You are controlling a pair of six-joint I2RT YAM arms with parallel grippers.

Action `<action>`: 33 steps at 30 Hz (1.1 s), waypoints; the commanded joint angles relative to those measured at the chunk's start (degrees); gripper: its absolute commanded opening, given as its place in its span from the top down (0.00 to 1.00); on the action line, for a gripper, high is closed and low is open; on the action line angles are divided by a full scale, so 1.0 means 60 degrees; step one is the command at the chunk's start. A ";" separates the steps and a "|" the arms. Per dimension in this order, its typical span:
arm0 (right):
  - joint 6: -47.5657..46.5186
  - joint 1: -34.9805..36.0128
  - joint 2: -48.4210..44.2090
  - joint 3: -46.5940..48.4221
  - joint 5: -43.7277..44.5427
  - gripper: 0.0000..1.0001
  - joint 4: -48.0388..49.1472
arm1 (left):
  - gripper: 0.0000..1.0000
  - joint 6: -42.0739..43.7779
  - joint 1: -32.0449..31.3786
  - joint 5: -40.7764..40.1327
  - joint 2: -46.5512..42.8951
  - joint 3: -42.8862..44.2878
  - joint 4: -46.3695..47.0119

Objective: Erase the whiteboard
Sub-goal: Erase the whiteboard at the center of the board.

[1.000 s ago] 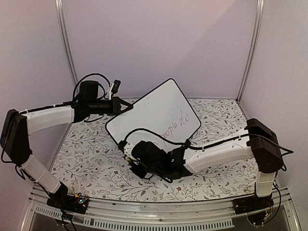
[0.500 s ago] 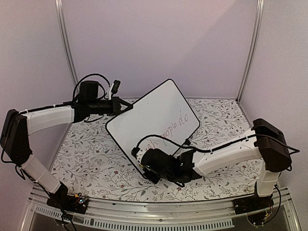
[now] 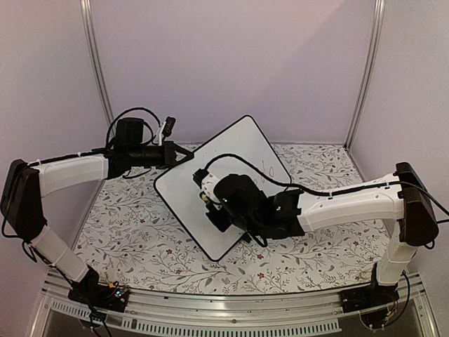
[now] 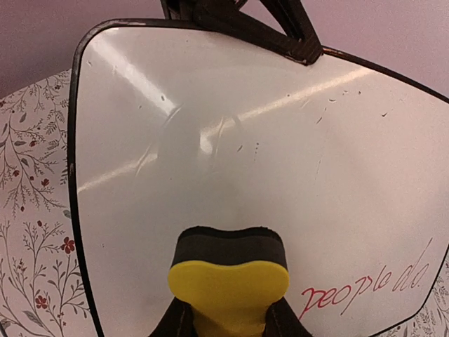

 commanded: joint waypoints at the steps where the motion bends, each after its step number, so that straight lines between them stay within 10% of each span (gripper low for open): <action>1: -0.0576 -0.0420 0.0835 0.0982 -0.0319 1.00 0.0743 | 1.00 0.0207 -0.0163 0.0254 -0.0184 0.0062 0.0350; 33: 0.1784 -0.0533 0.1251 -0.0821 -0.1274 1.00 -0.0153 | 1.00 0.0200 -0.0149 0.0261 -0.0181 0.0064 0.0346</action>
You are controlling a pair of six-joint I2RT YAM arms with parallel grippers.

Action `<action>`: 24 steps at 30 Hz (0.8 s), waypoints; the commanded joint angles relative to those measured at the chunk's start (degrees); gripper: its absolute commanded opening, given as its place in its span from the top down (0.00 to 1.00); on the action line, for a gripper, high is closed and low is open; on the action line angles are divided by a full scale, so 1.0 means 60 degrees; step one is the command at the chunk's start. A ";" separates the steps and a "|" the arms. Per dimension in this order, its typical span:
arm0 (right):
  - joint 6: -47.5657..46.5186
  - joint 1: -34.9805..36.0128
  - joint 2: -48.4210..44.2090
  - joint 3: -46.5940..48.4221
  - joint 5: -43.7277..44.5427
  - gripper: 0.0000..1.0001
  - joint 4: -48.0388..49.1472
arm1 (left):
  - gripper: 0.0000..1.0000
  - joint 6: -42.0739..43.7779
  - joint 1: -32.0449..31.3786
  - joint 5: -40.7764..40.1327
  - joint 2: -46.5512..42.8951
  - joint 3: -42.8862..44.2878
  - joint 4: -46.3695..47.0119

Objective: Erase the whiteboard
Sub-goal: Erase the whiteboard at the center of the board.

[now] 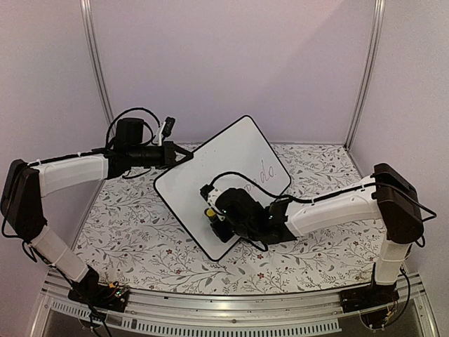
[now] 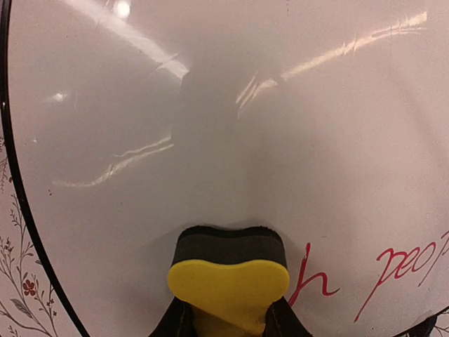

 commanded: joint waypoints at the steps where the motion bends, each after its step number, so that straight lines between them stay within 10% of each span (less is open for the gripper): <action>1: 0.0583 0.0214 0.0116 -0.0341 0.0192 1.00 -0.1147 | 1.00 0.0158 -0.0147 0.0389 -0.0184 0.0062 0.0416; 24: -0.1009 -0.0105 -0.1764 0.1007 0.1336 1.00 -0.0779 | 1.00 0.0156 -0.0181 0.0387 -0.0172 0.0062 0.0430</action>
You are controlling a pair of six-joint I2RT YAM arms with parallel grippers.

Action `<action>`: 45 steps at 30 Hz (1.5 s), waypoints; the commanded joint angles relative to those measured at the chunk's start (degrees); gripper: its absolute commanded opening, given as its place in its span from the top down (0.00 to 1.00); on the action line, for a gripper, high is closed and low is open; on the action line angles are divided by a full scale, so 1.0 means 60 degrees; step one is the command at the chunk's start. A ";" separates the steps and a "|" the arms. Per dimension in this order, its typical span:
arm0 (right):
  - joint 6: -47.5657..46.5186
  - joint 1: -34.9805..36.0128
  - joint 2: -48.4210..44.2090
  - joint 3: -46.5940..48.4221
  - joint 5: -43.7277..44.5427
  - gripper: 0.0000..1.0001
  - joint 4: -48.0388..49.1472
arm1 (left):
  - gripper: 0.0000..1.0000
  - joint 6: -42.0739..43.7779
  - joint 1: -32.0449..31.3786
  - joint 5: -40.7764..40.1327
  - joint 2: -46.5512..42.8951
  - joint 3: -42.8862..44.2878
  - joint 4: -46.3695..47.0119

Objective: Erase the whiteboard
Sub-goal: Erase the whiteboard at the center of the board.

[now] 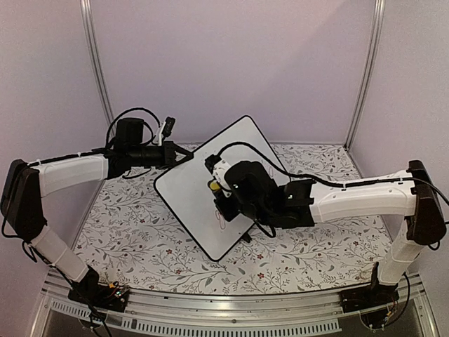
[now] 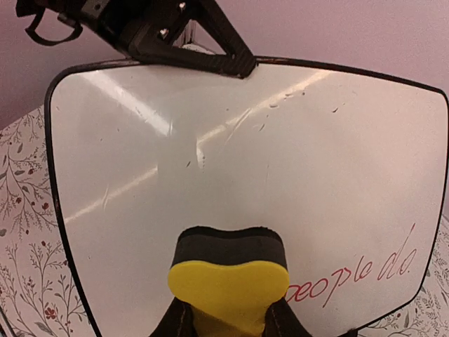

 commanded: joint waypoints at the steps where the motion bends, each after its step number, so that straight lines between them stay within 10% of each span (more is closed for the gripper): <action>1: -0.0489 -0.0323 -0.0137 0.0387 0.0104 1.00 0.0749 | 1.00 0.0208 -0.0158 0.0345 -0.0167 0.0062 0.0408; 45: 0.1644 -0.0358 0.1060 -0.2294 -0.1757 1.00 0.2216 | 1.00 0.0224 -0.0168 0.0349 -0.0210 0.0062 0.0394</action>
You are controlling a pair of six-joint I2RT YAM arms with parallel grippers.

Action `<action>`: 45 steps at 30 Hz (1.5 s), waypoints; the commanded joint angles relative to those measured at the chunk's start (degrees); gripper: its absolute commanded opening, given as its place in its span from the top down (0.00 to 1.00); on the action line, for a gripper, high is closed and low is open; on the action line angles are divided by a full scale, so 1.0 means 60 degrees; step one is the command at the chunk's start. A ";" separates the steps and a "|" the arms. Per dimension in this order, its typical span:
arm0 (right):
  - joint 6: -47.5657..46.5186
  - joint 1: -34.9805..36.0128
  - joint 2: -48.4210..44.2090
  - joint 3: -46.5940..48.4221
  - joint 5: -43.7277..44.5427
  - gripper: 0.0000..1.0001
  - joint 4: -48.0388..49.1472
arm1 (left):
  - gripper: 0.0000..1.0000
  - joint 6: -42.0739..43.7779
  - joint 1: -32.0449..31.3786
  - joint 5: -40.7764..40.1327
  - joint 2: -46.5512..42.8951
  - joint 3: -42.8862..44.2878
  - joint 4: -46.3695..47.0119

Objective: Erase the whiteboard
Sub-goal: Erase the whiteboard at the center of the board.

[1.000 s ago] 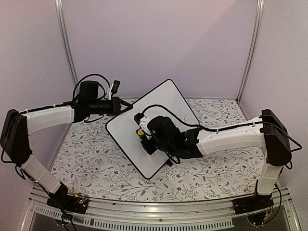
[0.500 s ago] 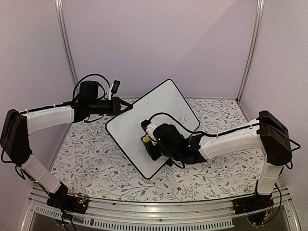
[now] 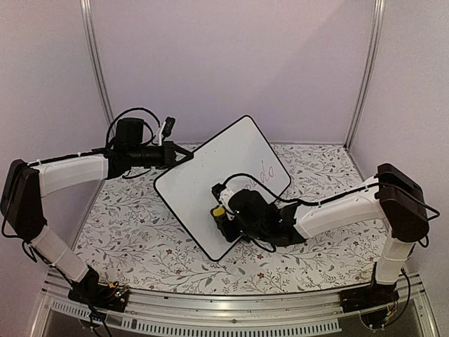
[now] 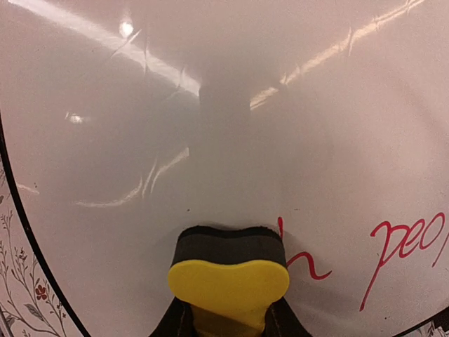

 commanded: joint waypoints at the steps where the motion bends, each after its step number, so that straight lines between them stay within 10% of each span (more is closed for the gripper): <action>1: 0.0245 0.0144 -0.0011 -0.0388 0.0014 1.00 -0.0490 | 1.00 0.0204 -0.0156 0.0339 -0.0197 0.0062 0.0397; 22: -0.0623 0.0106 -0.1809 0.0447 0.0974 1.00 -0.3015 | 1.00 0.0210 -0.0194 0.0334 -0.0181 0.0052 0.0397; 45: -0.0790 0.0012 0.1464 0.4579 0.1873 1.00 -0.6300 | 1.00 0.0216 -0.0186 0.0352 -0.0159 0.0077 0.0393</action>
